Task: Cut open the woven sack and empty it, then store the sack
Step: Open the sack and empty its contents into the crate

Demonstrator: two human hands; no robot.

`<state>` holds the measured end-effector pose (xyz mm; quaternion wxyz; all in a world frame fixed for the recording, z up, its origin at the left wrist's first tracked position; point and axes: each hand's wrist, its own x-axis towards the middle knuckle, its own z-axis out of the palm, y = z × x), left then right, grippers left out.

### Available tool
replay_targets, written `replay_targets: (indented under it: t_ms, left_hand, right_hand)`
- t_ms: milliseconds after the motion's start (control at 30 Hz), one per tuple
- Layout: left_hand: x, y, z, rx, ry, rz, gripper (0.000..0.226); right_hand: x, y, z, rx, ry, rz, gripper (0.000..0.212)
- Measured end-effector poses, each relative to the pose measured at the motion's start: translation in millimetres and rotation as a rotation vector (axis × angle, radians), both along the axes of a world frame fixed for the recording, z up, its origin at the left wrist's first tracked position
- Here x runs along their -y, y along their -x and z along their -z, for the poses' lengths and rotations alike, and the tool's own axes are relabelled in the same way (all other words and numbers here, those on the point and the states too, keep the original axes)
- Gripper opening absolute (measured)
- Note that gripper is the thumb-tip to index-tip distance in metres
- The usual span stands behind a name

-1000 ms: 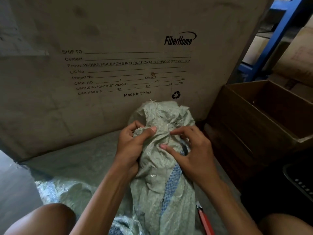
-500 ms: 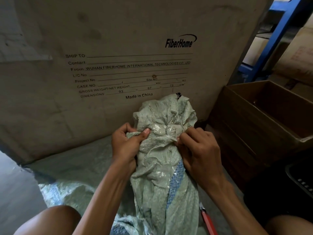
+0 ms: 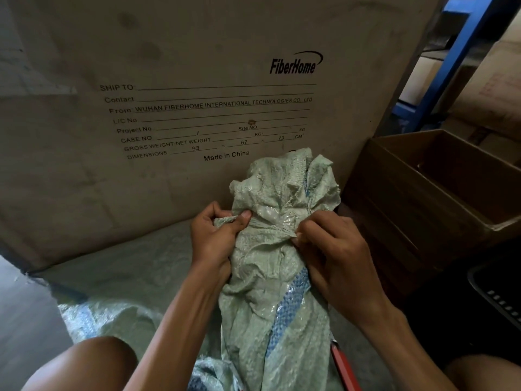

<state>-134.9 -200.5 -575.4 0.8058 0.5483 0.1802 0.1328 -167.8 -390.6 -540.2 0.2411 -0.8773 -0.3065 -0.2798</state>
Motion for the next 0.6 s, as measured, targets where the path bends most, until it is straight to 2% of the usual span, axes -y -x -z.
replay_targets:
  t_ms: [167, 233, 333, 433, 500, 600]
  left_hand:
    - [2.5, 10.6, -15.6, 0.158, 0.206, 0.273, 0.036]
    - [6.1, 13.3, -19.9, 0.193, 0.161, 0.327, 0.034]
    - [12.7, 14.8, -21.5, 0.256, -0.083, 0.369, 0.036]
    - [14.9, 14.3, -21.9, 0.279, -0.264, 0.355, 0.037]
    - [14.3, 13.6, -20.5, 0.268, -0.287, 0.311, 0.037]
    - [16.1, 14.3, -17.1, 0.198, -0.184, 0.243, 0.041]
  right_hand:
    - [9.1, 0.6, -1.5, -0.424, -0.478, -0.056, 0.019]
    - [5.5, 3.1, 0.5, -0.555, -0.577, -0.003, 0.034]
    - [-0.9, -0.1, 7.6, -0.501, -0.469, 0.113, 0.033]
    - [-1.7, -4.8, 11.8, -0.404, -0.352, 0.080, 0.027]
    - [-0.4, -6.1, 12.2, -0.385, -0.306, 0.056, 0.024]
    - [-1.1, -6.7, 8.3, -0.430, -0.351, 0.024, 0.025]
